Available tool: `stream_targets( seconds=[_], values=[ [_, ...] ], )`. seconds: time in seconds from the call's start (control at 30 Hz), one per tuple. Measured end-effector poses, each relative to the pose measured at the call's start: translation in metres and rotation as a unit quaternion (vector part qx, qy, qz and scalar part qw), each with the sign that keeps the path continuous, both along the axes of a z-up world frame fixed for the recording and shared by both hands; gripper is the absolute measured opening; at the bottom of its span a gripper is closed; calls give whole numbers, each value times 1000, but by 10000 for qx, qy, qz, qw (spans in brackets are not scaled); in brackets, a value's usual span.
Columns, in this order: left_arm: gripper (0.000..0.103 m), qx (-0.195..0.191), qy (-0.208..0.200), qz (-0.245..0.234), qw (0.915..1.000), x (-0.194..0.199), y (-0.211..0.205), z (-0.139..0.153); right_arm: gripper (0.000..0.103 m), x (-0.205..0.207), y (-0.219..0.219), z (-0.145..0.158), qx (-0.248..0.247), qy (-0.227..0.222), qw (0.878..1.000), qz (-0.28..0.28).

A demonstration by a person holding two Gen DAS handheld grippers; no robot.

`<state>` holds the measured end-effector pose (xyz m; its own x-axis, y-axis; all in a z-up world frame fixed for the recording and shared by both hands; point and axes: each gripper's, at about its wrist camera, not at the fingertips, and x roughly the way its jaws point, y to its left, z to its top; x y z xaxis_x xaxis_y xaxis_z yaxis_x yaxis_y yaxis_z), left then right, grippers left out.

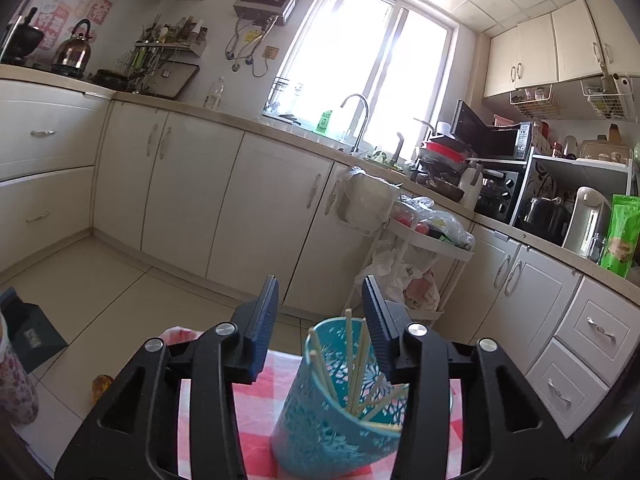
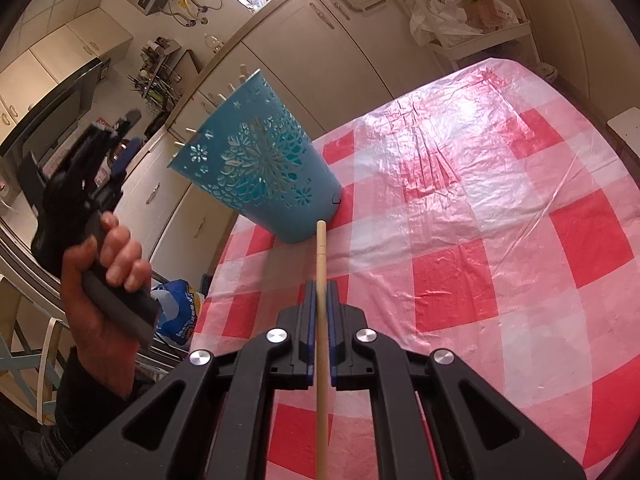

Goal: Organize utensils
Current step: 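Open the left gripper to drop its stick into the teal basket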

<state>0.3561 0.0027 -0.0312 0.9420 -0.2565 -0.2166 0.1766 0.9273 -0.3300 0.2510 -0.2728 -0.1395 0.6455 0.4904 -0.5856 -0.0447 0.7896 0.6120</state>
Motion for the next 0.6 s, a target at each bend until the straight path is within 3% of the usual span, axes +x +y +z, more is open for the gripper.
stream_targets(
  seconds=[0.2, 0.33, 0.43, 0.6],
  values=[
    [55, 70, 689, 4, 9976, -42, 12, -49, 6, 12, -6, 37, 162, -507, 9985, -143],
    [56, -11, 1548, -162, 9878, -47, 12, -102, 6, 30, -1, 71, 209, -996, 9946, -214],
    [56, -325, 1981, -332, 9791, -48, 15, -128, 6, 48, 8, 96, 169, -1347, 9905, -227],
    [62, -480, 1821, -453, 9811, -54, 18, -131, 6, 83, 22, 140, 15, -2004, 9791, -347]
  ],
)
